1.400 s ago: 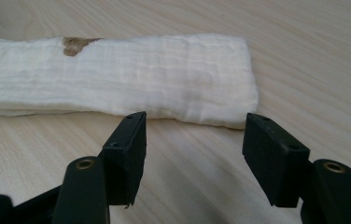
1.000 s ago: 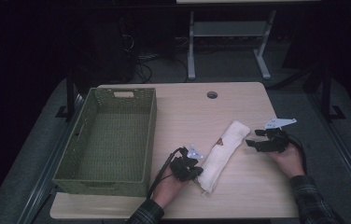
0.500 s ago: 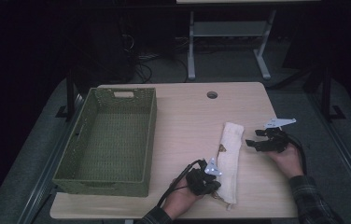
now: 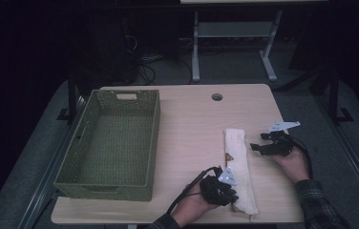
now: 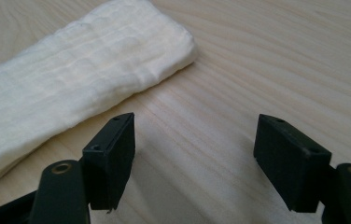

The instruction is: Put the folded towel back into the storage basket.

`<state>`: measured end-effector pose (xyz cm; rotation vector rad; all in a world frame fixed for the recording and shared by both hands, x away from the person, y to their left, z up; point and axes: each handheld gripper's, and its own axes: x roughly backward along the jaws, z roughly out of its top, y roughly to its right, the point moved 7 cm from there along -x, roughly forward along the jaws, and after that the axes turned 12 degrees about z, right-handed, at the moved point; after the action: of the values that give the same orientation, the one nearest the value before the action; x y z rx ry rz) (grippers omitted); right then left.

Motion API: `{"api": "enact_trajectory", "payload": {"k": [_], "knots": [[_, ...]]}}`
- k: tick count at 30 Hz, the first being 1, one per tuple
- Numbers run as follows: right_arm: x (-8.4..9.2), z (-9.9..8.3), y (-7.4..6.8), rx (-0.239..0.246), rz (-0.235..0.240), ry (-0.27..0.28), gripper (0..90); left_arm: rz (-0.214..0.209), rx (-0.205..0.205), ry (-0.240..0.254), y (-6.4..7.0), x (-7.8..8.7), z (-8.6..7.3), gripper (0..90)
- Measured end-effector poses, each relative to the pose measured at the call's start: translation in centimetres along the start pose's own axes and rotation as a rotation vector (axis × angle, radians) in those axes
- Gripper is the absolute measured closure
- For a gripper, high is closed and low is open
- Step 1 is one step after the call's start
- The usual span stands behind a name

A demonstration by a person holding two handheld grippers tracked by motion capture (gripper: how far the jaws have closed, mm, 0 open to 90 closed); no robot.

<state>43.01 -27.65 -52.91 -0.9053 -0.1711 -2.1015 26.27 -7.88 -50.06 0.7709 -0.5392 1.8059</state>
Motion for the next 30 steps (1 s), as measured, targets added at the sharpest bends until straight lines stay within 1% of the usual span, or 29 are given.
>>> {"api": "enact_trajectory", "payload": {"k": [1,3,5,6,8,10,12,13,14,18,19,20,21,22,26,27,30], "knots": [[0.0,0.0,-0.1,-0.003,0.000,0.003,28.6,0.000,-0.009,0.011,-0.4,0.2,0.3,69.8],[-0.1,0.0,-0.1,-0.003,-0.003,0.003,28.4,-0.012,-0.022,0.021,-1.0,0.4,0.8,59.9],[-0.1,0.0,-0.1,-0.001,-0.004,0.006,28.3,-0.018,-0.054,0.029,-1.6,0.3,1.4,50.5],[-0.1,0.0,-0.1,-0.001,-0.004,0.008,28.2,-0.018,-0.063,0.031,-1.9,0.1,1.6,45.7],[-0.1,0.0,0.0,-0.003,-0.007,0.009,28.1,-0.015,-0.085,0.030,-2.4,-0.2,1.9,41.1],[-0.1,0.0,0.0,-0.004,-0.008,0.010,27.9,-0.011,-0.099,0.015,-2.9,-0.7,2.1,36.3],[-0.1,0.0,0.0,-0.005,-0.009,0.010,27.7,-0.006,-0.123,0.010,-3.2,-1.3,2.2,33.1],[-0.1,0.0,0.0,-0.005,-0.010,0.011,27.7,-0.002,-0.128,0.010,-3.3,-1.6,2.3,31.6],[-0.1,0.0,0.0,-0.005,-0.010,0.011,27.7,-0.005,-0.124,0.019,-3.3,-1.9,2.4,29.9],[-0.1,0.0,0.0,-0.007,-0.011,0.010,27.6,-0.011,-0.160,0.019,-3.4,-2.9,2.7,25.4],[-0.1,0.0,0.0,-0.007,-0.011,0.010,27.6,-0.012,-0.163,0.026,-3.5,-3.1,2.8,24.2],[-0.1,0.0,0.0,-0.007,-0.011,0.011,27.6,-0.013,-0.170,0.022,-3.6,-3.3,2.8,23.2],[-0.1,0.0,0.0,-0.008,-0.011,0.011,27.6,-0.016,-0.168,0.025,-3.6,-3.5,2.8,22.4],[-0.1,0.0,0.0,-0.008,-0.011,0.011,27.6,-0.022,-0.172,0.015,-3.7,-3.6,2.8,21.2],[-0.1,0.0,0.0,-0.009,-0.011,0.010,27.5,-0.031,-0.185,-0.020,-3.6,-4.3,2.3,20.5],[-0.1,0.0,0.0,-0.009,-0.011,0.010,27.5,-0.028,-0.190,-0.030,-3.6,-4.5,2.1,20.2],[-0.1,0.0,0.0,-0.008,-0.011,0.010,27.5,-0.015,-0.198,-0.019,-3.6,-4.6,1.9,20.1]]}}
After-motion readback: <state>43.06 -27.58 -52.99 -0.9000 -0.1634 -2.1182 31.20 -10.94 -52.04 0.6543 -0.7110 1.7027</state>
